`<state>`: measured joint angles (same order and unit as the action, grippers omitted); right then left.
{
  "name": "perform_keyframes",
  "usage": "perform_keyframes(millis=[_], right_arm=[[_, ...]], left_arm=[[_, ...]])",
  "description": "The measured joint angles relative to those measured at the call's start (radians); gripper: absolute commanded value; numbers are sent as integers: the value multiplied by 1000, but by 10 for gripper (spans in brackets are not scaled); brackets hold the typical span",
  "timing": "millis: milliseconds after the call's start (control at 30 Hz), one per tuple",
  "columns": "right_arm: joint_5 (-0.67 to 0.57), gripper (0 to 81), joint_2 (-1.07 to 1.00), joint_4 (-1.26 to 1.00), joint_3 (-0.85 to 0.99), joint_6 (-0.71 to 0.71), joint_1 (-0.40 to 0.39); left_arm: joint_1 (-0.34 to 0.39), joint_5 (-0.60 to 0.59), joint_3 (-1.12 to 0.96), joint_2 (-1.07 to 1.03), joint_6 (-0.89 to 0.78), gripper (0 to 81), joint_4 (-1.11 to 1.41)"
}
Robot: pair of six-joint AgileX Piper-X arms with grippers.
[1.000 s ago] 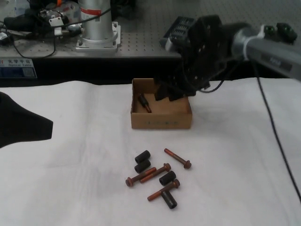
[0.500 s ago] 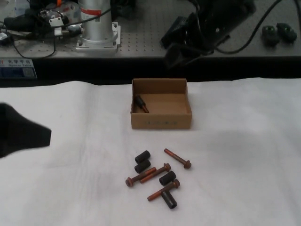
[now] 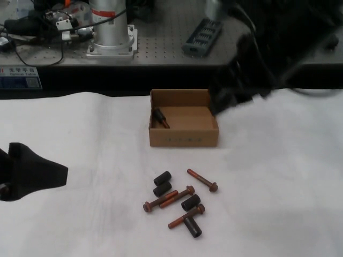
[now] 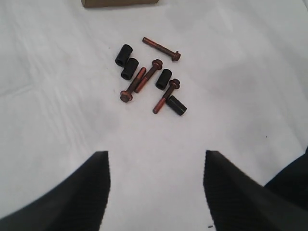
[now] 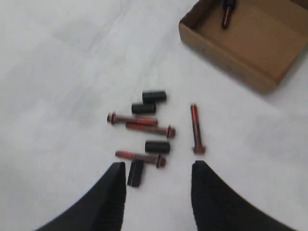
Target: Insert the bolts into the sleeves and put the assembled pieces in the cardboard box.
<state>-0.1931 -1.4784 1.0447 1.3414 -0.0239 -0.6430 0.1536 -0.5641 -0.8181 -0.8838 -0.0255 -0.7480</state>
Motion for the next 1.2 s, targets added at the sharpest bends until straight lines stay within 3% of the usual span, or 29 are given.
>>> perform_keyframes(millis=[400,700,1200], right_arm=[[60,328,587,-160,-637,195,-21],[109,328,776,-185,-734,251,-21],[115,328,784,-349,-736,253,-21]], left_arm=[[0,0,2,0,0,422,16],[0,-73,113,0,-84,422,-12],[0,-143,113,0,-87,422,-12]])
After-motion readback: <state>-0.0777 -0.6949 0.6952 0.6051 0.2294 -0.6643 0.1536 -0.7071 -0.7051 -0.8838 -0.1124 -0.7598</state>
